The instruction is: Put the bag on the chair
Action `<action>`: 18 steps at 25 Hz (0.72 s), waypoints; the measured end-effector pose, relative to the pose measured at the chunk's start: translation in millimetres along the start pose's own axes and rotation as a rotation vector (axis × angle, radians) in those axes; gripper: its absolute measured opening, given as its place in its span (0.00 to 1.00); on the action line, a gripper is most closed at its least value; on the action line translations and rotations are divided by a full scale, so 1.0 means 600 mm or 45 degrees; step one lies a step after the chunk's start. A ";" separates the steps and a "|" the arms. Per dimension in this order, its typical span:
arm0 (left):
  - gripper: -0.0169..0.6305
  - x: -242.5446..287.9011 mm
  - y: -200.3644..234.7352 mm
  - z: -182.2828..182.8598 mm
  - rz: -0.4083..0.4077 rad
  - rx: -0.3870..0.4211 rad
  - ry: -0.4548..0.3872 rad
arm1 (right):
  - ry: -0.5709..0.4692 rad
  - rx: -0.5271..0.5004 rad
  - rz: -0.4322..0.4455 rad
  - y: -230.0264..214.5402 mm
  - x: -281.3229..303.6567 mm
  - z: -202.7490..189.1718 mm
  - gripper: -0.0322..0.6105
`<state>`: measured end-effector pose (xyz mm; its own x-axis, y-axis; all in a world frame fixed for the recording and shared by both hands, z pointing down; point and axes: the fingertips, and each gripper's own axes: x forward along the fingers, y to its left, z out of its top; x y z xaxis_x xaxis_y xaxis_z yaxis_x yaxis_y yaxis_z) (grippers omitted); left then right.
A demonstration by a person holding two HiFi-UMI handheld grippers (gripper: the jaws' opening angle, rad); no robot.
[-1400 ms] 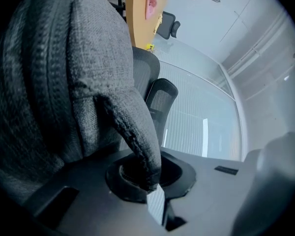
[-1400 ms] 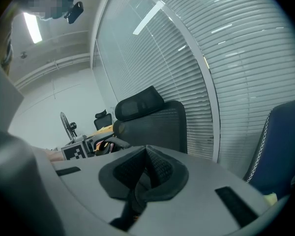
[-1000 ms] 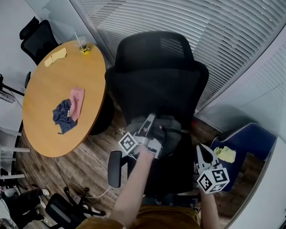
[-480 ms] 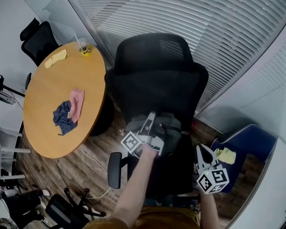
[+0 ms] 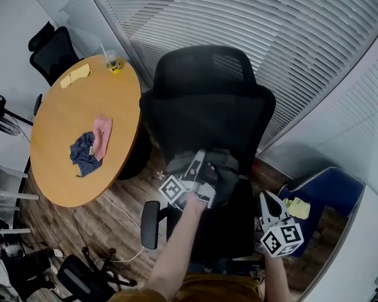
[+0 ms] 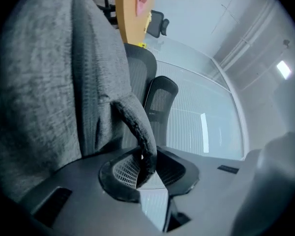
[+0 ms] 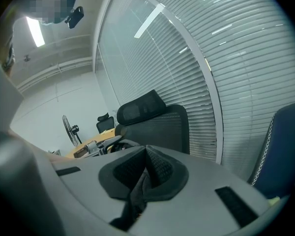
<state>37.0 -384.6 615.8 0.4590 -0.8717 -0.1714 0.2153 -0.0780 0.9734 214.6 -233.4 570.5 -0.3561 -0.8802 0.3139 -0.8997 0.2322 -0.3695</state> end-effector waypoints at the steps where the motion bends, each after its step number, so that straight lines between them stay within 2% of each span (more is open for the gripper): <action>1: 0.16 -0.001 0.000 -0.001 -0.005 -0.026 0.000 | 0.006 -0.003 -0.003 0.001 -0.002 -0.001 0.07; 9: 0.20 -0.030 -0.002 -0.009 0.005 -0.047 0.013 | -0.021 -0.022 0.004 0.023 -0.018 0.002 0.07; 12: 0.18 -0.042 -0.016 -0.018 0.019 0.016 0.061 | -0.028 -0.035 0.001 0.035 -0.023 0.005 0.07; 16: 0.07 -0.064 -0.032 -0.023 0.094 0.151 0.113 | -0.042 -0.052 0.004 0.054 -0.030 0.005 0.07; 18: 0.06 -0.075 -0.048 -0.028 0.112 0.207 0.143 | -0.047 -0.066 0.005 0.066 -0.036 0.007 0.07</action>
<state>24.4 -334.9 592.9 0.5650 -0.8200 -0.0916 0.0323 -0.0889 0.9955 187.7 -206.9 545.7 -0.3507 -0.8937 0.2799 -0.9107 0.2558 -0.3244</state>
